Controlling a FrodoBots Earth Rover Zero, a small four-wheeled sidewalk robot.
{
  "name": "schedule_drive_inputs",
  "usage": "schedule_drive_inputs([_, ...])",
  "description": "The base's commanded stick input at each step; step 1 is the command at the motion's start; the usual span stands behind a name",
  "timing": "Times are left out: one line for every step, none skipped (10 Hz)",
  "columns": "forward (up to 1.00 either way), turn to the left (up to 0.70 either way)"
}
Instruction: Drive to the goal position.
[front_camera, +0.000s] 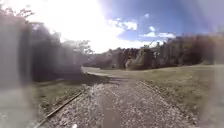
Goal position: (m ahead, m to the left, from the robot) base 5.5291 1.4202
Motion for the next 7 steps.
schedule_drive_inputs([1.0,0.0])
schedule_drive_inputs([1.0,0.0])
schedule_drive_inputs([1.0,0.0])
schedule_drive_inputs([1.0,0.0])
schedule_drive_inputs([1.0,0.0])
schedule_drive_inputs([1.0,0.0])
schedule_drive_inputs([1.0,0.0])
